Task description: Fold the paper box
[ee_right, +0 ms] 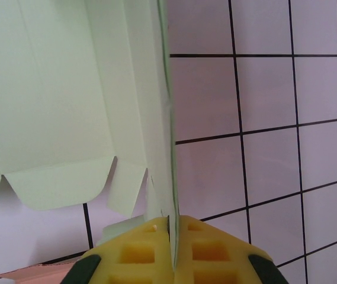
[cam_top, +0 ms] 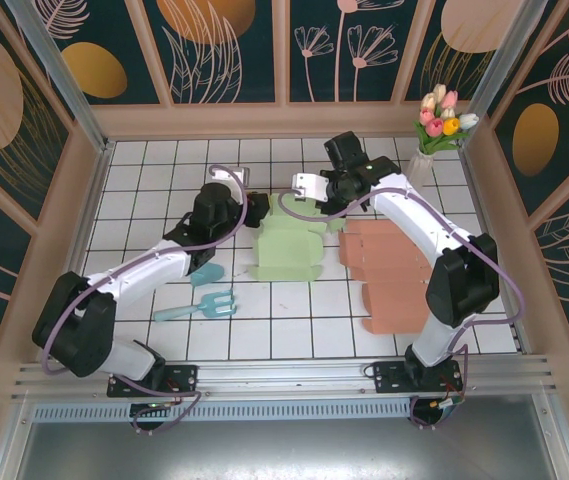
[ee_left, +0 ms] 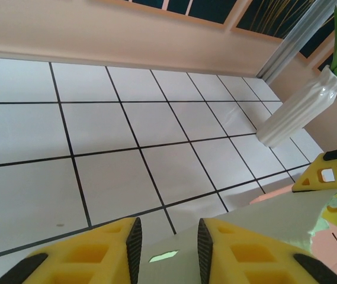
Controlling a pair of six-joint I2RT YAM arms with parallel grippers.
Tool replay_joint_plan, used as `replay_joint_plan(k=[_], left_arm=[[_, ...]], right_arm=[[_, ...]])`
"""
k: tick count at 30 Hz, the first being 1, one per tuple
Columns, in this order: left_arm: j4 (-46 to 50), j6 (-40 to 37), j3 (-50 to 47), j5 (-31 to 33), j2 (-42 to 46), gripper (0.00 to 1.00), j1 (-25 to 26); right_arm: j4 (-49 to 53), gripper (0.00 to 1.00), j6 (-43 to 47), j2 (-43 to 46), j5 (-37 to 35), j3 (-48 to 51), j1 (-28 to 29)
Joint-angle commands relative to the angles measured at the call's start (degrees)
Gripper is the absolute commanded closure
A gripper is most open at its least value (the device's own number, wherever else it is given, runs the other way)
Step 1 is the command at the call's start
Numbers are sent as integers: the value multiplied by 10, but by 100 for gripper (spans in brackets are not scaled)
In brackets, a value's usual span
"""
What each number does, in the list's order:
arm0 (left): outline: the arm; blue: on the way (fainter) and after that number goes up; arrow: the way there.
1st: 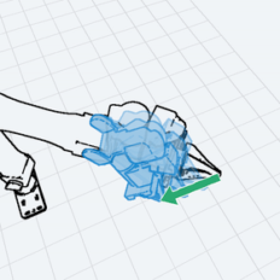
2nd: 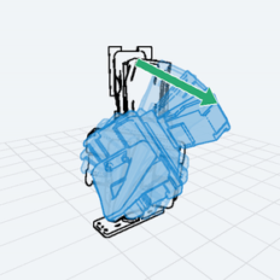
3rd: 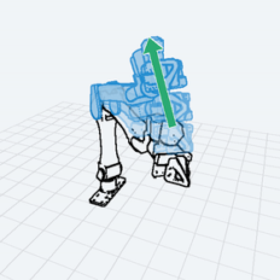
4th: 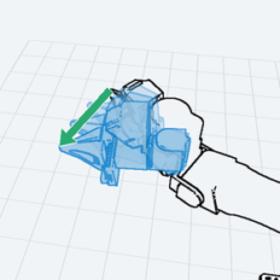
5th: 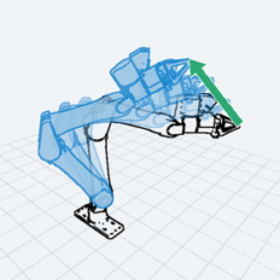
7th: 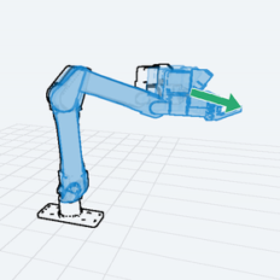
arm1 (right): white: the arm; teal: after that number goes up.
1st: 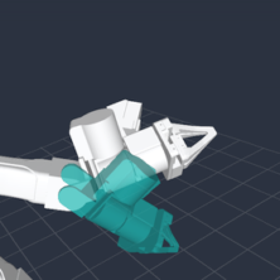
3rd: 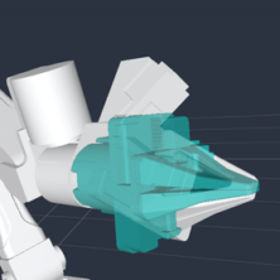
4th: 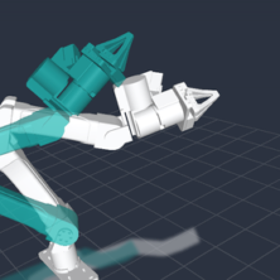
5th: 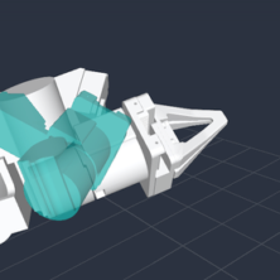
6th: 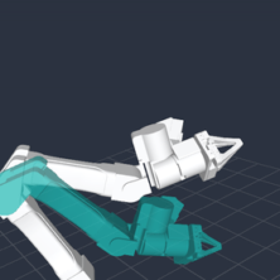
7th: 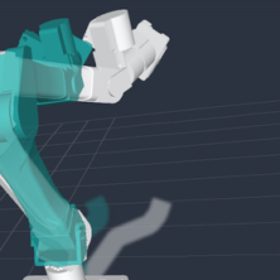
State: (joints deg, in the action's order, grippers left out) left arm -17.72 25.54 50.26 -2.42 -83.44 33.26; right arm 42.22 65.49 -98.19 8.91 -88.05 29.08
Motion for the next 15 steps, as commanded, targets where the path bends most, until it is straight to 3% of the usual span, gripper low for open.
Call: replay_joint_plan(k=[1, 3, 6, 8, 12, 15], left_arm=[[20, -9, 22, -4, -14, 63, 12], [30, -4, 29, 28, -17, 61, 12], [36, 17, 10, 142, 12, 61, 11], [34, 27, -12, 177, 44, 62, 10], [-2, 57, -62, 96, 97, 64, 14], [-41, 56, -100, 44, 109, 65, 52]], right_arm=[[-27, 100, -16, 8, 17, 2, 2], [-27, 100, -18, 7, 17, 0, 2], [-31, 100, -20, 6, 5, 7, -3], [-38, 100, -24, 4, -6, 12, -10], [-29, 100, -47, -20, -6, -6, -27], [-12, 100, -57, -42, 7, -27, -40]])
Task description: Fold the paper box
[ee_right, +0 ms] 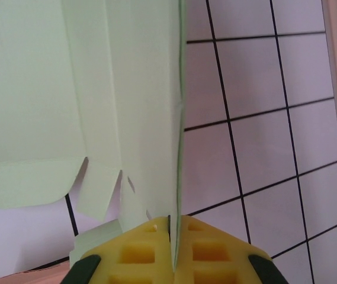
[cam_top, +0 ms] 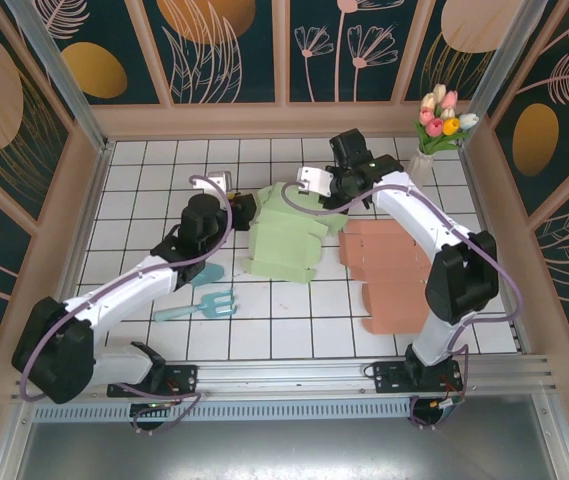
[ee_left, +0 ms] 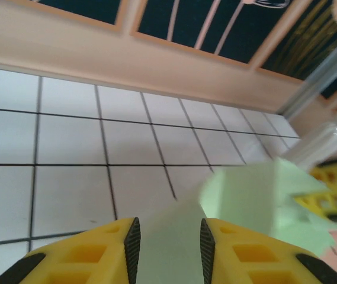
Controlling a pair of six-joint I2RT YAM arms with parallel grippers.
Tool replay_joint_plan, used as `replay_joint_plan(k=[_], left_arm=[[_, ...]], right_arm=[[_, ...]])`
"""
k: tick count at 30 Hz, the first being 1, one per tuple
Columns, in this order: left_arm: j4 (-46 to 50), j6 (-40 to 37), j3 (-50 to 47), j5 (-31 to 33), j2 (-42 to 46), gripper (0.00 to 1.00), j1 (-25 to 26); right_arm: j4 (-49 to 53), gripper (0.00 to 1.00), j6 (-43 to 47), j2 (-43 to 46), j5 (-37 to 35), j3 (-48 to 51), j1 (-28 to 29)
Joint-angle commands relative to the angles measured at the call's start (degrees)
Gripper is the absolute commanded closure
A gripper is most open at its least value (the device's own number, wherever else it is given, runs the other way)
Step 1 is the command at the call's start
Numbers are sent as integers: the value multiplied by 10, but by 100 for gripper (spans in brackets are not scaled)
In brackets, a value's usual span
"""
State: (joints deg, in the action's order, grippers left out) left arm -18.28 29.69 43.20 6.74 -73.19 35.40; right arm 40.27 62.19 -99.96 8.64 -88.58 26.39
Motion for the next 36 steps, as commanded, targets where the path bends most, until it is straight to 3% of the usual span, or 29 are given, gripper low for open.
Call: replay_joint_plan(k=[1, 6, 11, 16, 22, 36], left_arm=[[-40, 6, -37, -44, 7, 65, 50], [-75, -1, -46, -53, -38, 65, 73], [-89, -14, 11, -47, -129, 66, 71], [-125, 3, 59, -43, -207, 70, 41], [-137, 13, 65, -2, -230, 71, -16], [-80, -1, 85, 84, -296, 71, -46]], right_arm=[[10, 100, -24, -29, 14, -23, -17], [17, 100, -16, -50, 38, -21, -32], [22, 100, -8, -67, 46, -16, -39], [23, 100, 2, -67, 56, -9, -44], [23, 100, 10, -60, 59, -3, -45], [22, 100, 12, -64, 61, -3, -46]])
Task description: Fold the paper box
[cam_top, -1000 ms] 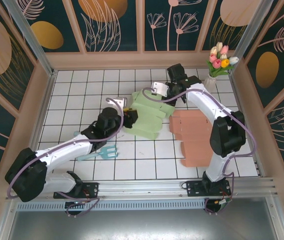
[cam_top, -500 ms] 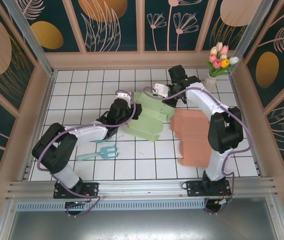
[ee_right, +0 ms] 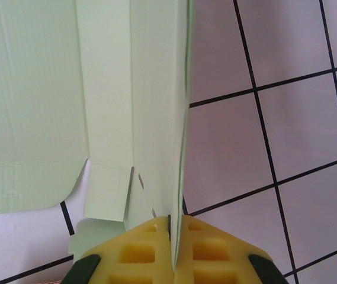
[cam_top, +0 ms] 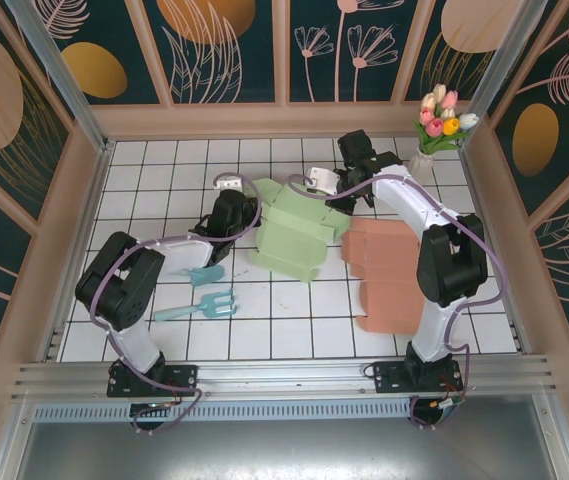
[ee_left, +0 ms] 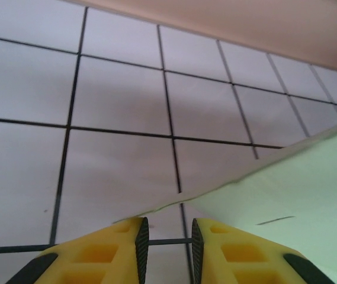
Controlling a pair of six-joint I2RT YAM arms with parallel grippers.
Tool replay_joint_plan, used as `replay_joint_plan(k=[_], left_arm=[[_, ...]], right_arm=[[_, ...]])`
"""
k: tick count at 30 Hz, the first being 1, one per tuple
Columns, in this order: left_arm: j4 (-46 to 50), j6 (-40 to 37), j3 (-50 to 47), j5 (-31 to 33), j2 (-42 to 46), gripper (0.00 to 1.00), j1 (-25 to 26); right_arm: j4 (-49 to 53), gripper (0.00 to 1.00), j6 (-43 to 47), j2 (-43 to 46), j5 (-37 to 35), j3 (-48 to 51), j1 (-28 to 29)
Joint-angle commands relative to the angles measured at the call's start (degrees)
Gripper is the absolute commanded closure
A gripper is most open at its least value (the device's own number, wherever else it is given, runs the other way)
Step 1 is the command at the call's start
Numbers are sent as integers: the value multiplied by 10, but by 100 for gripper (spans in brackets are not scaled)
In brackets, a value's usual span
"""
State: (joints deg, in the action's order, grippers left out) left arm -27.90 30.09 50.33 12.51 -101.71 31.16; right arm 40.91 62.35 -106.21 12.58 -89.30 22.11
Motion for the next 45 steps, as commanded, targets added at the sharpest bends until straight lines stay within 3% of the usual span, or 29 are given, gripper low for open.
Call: replay_joint_plan(k=[1, 5, 12, 16, 20, 25, 32, 40, 45], left_arm=[[16, -5, 15, 28, -12, 71, -4], [16, -7, 27, 9, -21, 71, -3], [-43, 5, 40, -153, -40, 72, -3], [-52, 11, 50, -178, -48, 71, -3], [-34, 1, 34, -156, -21, 73, -3], [-56, -22, -101, -95, 140, 71, -3], [-70, -61, -248, 72, 296, 69, -3], [-135, -83, -299, 91, 275, 66, -3], [-197, -108, -309, 48, 238, 64, -3]], right_arm=[[15, 100, 10, 0, 23, 4, -3], [13, 100, 13, 1, 27, 7, 0], [7, 100, 2, -4, 26, 4, 2], [2, 100, 2, -3, 23, 5, 6], [-6, 100, 0, -1, 15, 9, 8], [-22, 100, -4, 14, -24, 5, 16], [-123, 100, 43, 61, -122, 70, 55], [-320, 100, 122, 104, -199, 192, 110], [-403, 100, 156, 97, -227, 233, 128]])
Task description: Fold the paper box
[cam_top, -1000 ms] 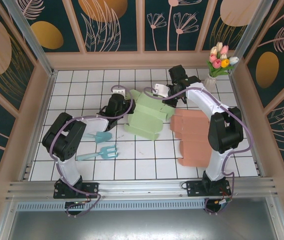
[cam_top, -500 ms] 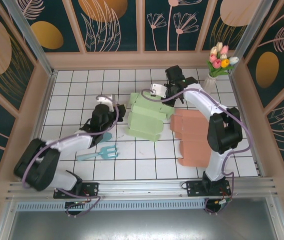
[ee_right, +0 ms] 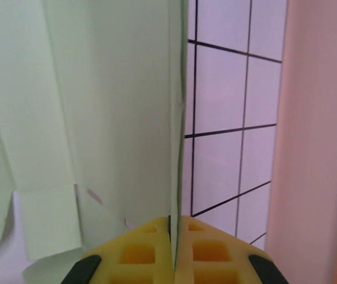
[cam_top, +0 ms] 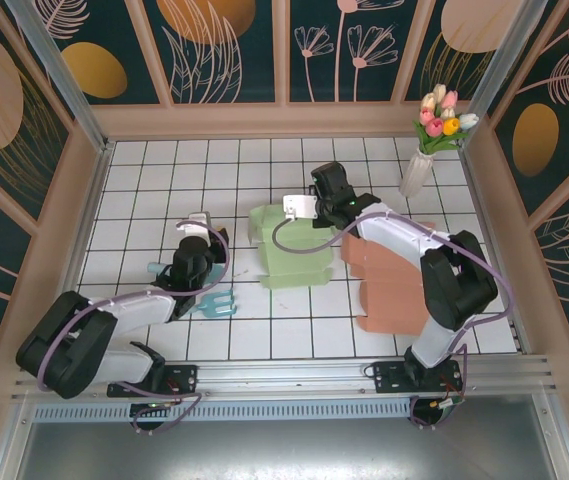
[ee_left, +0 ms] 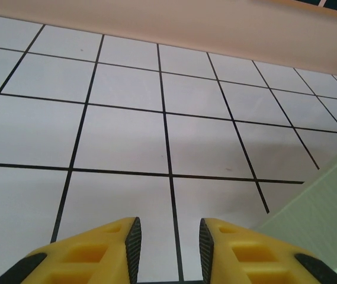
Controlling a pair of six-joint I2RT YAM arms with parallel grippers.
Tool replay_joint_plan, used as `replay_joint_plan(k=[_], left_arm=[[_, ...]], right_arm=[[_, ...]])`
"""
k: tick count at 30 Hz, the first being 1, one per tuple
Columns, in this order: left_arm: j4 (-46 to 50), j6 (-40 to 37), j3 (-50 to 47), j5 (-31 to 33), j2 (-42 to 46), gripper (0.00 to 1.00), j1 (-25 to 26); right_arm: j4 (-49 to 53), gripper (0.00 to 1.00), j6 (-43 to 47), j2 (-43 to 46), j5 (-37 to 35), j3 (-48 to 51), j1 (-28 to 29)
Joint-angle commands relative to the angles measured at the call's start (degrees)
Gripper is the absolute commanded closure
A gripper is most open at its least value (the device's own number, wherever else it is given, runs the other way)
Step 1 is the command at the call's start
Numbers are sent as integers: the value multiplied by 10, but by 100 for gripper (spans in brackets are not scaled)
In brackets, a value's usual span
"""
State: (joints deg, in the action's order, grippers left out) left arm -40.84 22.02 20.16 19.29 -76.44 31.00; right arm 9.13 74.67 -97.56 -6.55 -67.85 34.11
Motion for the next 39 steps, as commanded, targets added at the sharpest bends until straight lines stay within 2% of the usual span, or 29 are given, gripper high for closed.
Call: replay_joint_plan(k=[1, 5, 14, 22, 31, 39], left_arm=[[-78, -33, -8, -30, -21, 64, -2], [-106, -48, 0, -63, -55, 63, -2], [-132, -52, 32, -65, -127, 63, -2], [-148, -67, 49, -65, -169, 62, -6], [-171, -49, 70, -141, -214, 62, -38], [-185, -77, 93, -261, -255, 58, -38]], right_arm=[[-88, 100, 33, 6, -35, 20, 7], [-115, 100, 38, -3, -39, 31, 7], [-242, 100, 78, -14, -58, 96, 7], [-253, 100, 83, -44, -51, 88, 0], [-341, 100, 102, -62, -41, 125, -5], [-444, 100, 129, -67, -44, 169, -4]])
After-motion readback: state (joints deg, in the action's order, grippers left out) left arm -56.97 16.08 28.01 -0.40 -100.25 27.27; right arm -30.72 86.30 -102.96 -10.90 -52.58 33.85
